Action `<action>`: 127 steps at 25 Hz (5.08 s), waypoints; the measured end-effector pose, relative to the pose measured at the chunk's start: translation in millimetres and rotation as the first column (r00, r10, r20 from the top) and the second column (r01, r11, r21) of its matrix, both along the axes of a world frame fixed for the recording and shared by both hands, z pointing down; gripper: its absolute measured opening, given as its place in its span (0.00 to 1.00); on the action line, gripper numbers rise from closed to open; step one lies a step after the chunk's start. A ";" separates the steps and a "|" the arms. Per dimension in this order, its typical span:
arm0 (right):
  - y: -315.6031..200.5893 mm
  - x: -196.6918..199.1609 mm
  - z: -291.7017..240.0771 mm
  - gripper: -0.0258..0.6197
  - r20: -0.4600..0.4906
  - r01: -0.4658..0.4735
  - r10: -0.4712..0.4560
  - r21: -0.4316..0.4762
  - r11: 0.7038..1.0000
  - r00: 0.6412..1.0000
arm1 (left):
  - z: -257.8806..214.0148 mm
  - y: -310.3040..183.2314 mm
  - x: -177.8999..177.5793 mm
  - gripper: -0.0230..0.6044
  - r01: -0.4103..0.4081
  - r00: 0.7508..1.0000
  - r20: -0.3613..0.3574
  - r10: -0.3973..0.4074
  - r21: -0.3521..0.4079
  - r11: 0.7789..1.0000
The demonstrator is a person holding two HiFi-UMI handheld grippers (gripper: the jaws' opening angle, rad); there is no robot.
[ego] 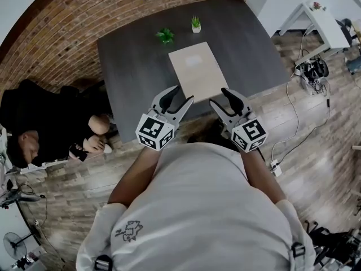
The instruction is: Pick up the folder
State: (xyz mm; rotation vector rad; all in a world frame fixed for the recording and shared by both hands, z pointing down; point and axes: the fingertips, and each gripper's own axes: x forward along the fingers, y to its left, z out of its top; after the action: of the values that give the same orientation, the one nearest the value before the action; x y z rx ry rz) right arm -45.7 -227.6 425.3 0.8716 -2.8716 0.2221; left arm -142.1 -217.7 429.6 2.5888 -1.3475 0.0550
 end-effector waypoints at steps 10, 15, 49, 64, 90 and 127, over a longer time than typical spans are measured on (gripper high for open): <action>-47.2 -26.7 9.5 0.39 0.005 0.087 -0.087 -0.017 0.996 0.996 | 12.2 -32.0 -24.4 0.40 0.090 0.996 0.004 -0.090 -0.037 0.995; -85.2 -33.7 12.9 0.39 0.003 0.125 -0.125 -0.034 0.992 0.992 | 19.4 -60.4 -33.2 0.41 0.139 0.990 0.016 -0.138 -0.072 0.988; -248.2 -5.4 212.5 0.46 -0.189 0.177 -0.316 -0.522 0.834 0.930 | 212.5 -150.3 -57.8 0.47 0.299 0.940 0.048 -0.336 -0.586 0.753; -245.1 19.5 305.1 0.48 -0.262 0.093 -0.362 -0.683 0.724 0.895 | 300.6 -144.1 -59.4 0.52 0.261 0.926 0.017 -0.376 -0.749 0.609; -238.5 13.2 335.5 0.46 -0.245 0.069 -0.385 -0.762 0.644 0.889 | 336.4 -143.9 -59.3 0.47 0.217 0.891 -0.065 -0.450 -0.809 0.547; -199.5 -5.2 234.3 0.42 -0.245 0.036 -0.210 -0.565 0.824 0.947 | 232.6 -111.7 -78.2 0.42 0.308 0.922 0.014 -0.387 -0.632 0.711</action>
State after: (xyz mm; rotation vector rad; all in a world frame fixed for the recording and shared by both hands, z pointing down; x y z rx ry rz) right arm -51.0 -427.0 659.6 0.5393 -2.3593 0.7912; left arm -220.3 -329.4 662.3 1.7294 -1.4421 0.2385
